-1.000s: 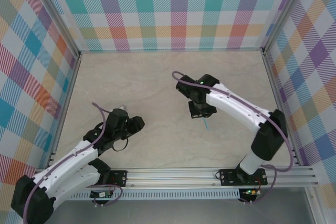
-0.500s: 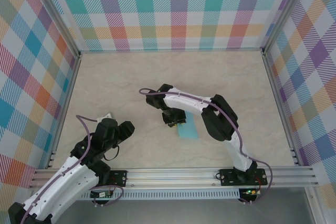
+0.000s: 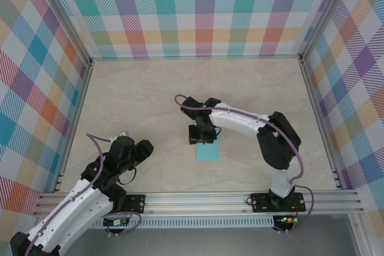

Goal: Fold a paper plane with a square sheet of paper (pick it up from the middle)
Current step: Turn over the paper at the center of the table, then third fold the triangle at the center of the table.

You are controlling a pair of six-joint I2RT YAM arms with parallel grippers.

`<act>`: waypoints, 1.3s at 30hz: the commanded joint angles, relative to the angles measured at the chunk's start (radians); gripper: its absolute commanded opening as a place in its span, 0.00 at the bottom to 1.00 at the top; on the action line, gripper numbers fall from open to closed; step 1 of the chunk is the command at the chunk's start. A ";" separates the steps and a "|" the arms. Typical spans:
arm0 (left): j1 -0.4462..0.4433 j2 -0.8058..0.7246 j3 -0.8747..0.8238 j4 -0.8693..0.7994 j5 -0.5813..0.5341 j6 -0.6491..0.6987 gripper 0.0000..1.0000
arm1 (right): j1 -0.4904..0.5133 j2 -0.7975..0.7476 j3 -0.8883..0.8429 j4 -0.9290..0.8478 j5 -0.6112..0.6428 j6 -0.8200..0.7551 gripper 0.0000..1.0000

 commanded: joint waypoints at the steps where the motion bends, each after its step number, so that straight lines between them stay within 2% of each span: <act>1: 0.021 0.040 0.010 0.059 0.042 0.033 0.61 | -0.039 -0.136 -0.111 0.141 -0.021 0.044 0.46; 9: 0.023 0.208 0.082 0.166 0.189 0.138 0.61 | -0.168 -0.388 -0.489 0.409 -0.082 0.175 0.45; 13: 0.023 0.350 0.127 0.280 0.344 0.162 0.56 | -0.214 -0.461 -0.637 0.519 -0.124 0.242 0.45; 16: 0.021 0.502 0.205 0.355 0.427 0.182 0.48 | -0.251 -0.497 -0.734 0.626 -0.187 0.273 0.44; 21: -0.026 0.772 0.359 0.427 0.510 0.208 0.36 | -0.262 -0.514 -0.786 0.642 -0.208 0.273 0.44; 26: -0.098 1.020 0.536 0.411 0.499 0.228 0.28 | -0.262 -0.497 -0.783 0.632 -0.241 0.247 0.41; 29: -0.112 1.147 0.626 0.400 0.506 0.228 0.24 | -0.262 -0.507 -0.779 0.624 -0.240 0.229 0.42; 33: -0.122 1.273 0.717 0.354 0.487 0.229 0.23 | -0.262 -0.487 -0.749 0.588 -0.268 0.187 0.42; 39: -0.124 1.381 0.781 0.356 0.493 0.235 0.23 | -0.260 -0.464 -0.752 0.603 -0.298 0.188 0.42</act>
